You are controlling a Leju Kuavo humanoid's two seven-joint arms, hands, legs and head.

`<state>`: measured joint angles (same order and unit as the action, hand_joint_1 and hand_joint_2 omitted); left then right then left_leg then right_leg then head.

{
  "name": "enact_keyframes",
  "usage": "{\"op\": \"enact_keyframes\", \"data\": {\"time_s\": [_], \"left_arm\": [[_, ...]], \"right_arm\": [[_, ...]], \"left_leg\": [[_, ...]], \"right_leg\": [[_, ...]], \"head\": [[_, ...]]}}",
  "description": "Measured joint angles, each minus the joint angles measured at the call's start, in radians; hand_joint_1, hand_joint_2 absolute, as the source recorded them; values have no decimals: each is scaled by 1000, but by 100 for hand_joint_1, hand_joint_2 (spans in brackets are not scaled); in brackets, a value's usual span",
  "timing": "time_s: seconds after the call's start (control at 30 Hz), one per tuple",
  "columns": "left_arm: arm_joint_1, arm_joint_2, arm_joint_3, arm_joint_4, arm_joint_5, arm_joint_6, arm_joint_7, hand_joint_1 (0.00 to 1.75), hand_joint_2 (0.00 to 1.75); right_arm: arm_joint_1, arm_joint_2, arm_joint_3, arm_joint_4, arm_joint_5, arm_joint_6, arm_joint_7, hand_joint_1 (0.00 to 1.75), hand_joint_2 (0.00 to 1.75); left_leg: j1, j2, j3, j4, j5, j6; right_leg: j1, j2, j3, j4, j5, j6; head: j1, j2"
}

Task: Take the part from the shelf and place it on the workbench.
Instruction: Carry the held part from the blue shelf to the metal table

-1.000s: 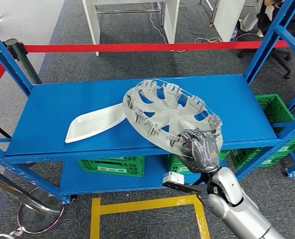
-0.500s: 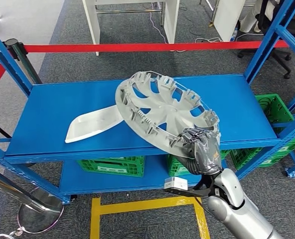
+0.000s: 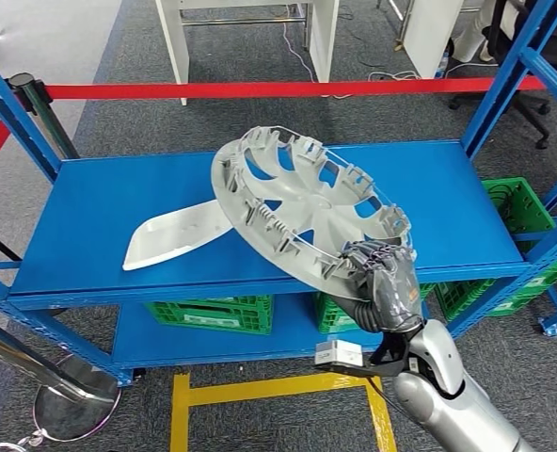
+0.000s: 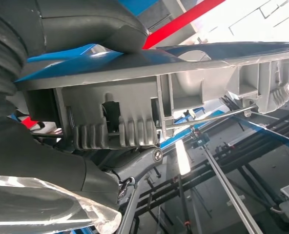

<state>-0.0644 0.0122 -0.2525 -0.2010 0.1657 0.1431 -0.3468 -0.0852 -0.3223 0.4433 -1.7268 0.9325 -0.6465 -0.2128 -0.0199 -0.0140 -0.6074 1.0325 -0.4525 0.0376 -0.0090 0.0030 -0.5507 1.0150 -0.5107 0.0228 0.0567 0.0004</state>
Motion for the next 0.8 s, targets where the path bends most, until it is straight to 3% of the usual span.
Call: {"op": "enact_keyframes", "data": {"time_s": [0.33,0.47,0.57,0.7,0.8], "left_arm": [[-5,-2,0,0,2,-11,-23,0,175],[-6,-2,0,0,2,-15,-26,0,175],[-6,-2,2,0,2,-15,-31,0,175],[-5,-2,7,0,3,-17,-43,0,175],[-5,-2,8,0,2,-18,-46,0,175]], "right_arm": [[7,-4,-10,-14,-9,0,-8,175,175],[11,-6,-10,-36,-109,28,-32,175,175],[8,-11,-10,-67,-324,135,-75,175,175],[6,-15,-20,-103,-649,381,-141,175,175],[9,-14,-43,-118,-818,540,-170,175,175]], "left_leg": [[0,0,0,0,0,0],[0,0,0,0,0,0],[0,0,0,0,0,0],[0,0,0,0,0,0],[0,0,0,0,0,0]], "right_leg": [[0,0,0,0,0,0],[0,0,0,0,0,0],[0,0,0,0,0,0],[0,0,0,0,0,0],[0,0,0,0,0,0]], "head": [[0,0],[0,0],[0,0],[0,0],[0,0]]}}
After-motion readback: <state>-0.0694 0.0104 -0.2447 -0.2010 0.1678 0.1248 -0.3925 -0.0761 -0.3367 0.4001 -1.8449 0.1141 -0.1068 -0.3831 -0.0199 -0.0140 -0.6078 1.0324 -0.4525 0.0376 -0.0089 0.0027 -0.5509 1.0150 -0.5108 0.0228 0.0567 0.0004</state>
